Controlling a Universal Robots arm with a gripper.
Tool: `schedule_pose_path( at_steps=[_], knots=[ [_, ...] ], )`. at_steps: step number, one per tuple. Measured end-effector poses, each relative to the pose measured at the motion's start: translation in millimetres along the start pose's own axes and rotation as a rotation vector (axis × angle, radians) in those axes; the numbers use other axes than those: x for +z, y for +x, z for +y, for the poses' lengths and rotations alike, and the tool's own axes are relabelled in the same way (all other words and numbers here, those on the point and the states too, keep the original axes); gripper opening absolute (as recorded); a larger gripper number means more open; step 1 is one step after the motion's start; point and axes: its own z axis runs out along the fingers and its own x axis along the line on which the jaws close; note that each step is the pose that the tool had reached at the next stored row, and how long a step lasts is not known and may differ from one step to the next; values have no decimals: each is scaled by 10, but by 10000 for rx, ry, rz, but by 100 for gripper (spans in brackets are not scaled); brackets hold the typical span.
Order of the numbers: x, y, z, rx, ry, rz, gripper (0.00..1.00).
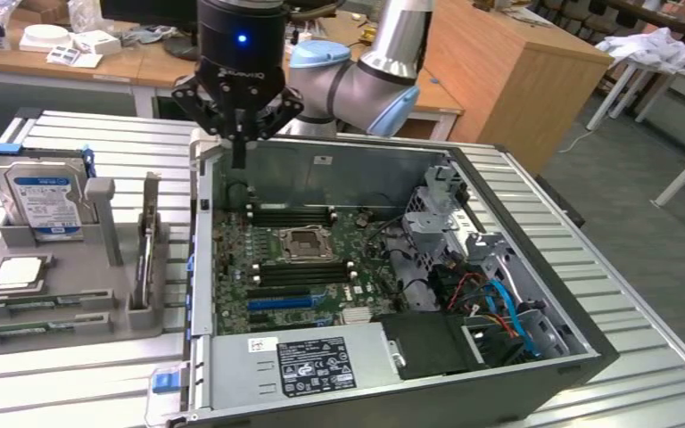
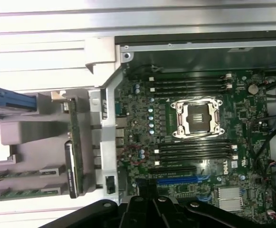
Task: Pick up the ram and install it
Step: 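Reach for the ram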
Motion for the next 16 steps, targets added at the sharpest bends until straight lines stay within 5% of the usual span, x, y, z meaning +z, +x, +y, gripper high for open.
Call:
schedule_pose_path(
  at_steps=[16],
  knots=[
    [-8, 490, -36, 6, 1, 0, 11]
  ],
)
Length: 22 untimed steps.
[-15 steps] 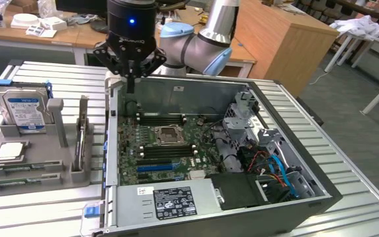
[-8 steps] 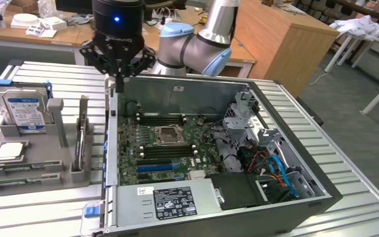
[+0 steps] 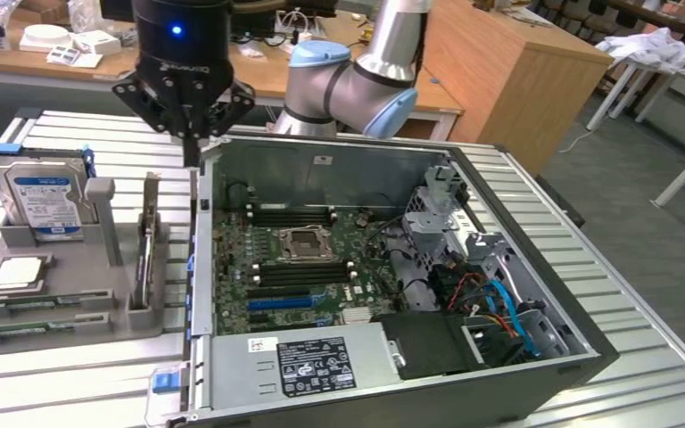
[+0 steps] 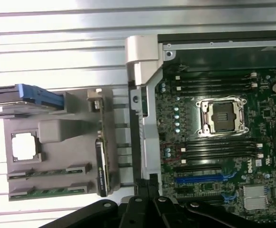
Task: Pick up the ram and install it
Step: 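Reach for the ram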
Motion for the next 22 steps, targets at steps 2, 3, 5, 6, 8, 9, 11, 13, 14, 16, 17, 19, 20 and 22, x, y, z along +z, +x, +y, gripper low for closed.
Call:
schedule_pose_path(
  at_steps=[2, 3, 5, 6, 8, 9, 11, 13, 14, 16, 17, 19, 20, 22],
  knots=[
    [0, 65, -3, 6, -1, -1, 11],
    [-1, 93, -4, 11, 0, -1, 11],
    [-2, 150, -8, 17, 0, -1, 11],
    [-2, 174, -10, 20, 0, -1, 11],
    [-3, 226, -13, 24, 1, -1, 11],
    [-3, 254, -15, 28, 0, -1, 11],
    [-3, 311, -19, 33, 0, -2, 11],
    [-3, 369, -24, 36, 0, -3, 11],
    [-3, 399, -26, 39, 0, -2, 11],
    [-4, 456, -30, 45, 0, -3, 11],
    [-5, 483, -32, 46, 1, -2, 11],
    [-5, 541, -36, 49, 0, -3, 11],
    [-5, 571, -39, 49, 1, -2, 11],
    [-5, 637, -44, 50, 1, -3, 11]
  ],
)
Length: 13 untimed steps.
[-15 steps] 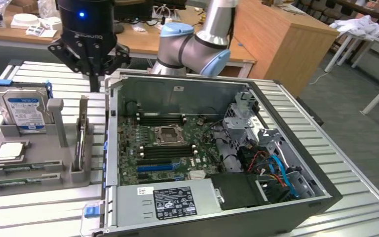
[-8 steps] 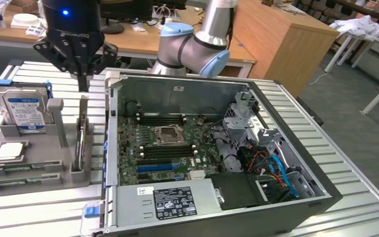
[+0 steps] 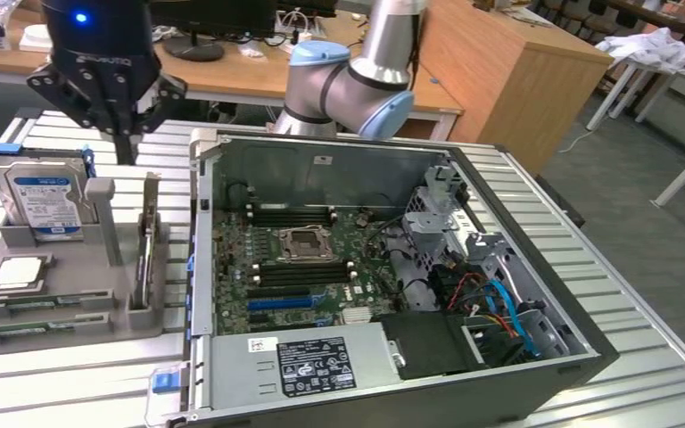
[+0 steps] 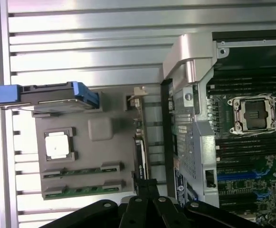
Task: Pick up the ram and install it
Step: 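Reach for the ram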
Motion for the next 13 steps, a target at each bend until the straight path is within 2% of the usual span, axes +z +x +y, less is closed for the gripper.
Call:
schedule_pose_path(
  at_steps=[13],
  knots=[
    [-1, 425, -34, 34, 1, -1, 11]
  ],
)
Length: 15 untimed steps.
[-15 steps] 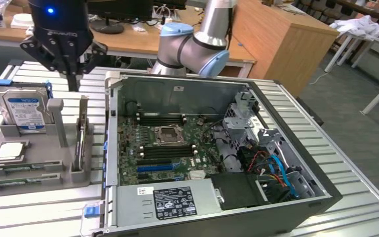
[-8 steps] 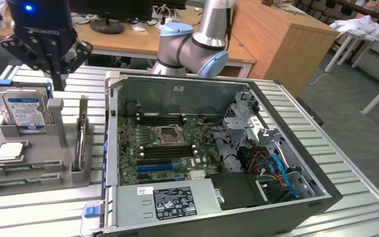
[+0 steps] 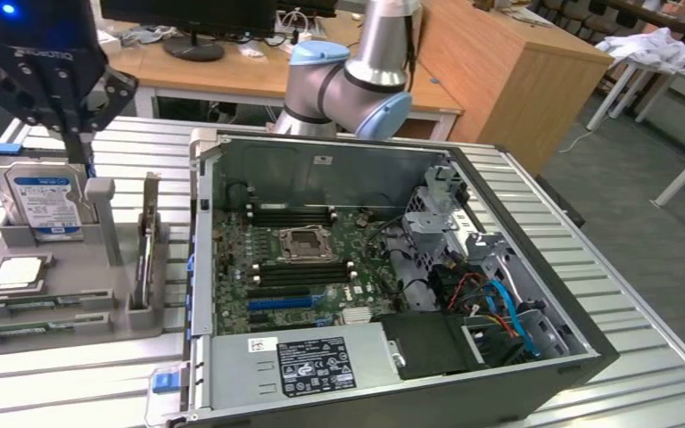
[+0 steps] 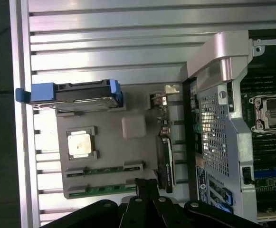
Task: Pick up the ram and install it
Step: 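Reach for the ram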
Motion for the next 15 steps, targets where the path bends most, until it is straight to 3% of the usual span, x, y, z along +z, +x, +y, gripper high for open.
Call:
schedule_pose_path(
  at_steps=[15],
  knots=[
    [3, 398, -33, 28, 0, -1, 11]
  ],
)
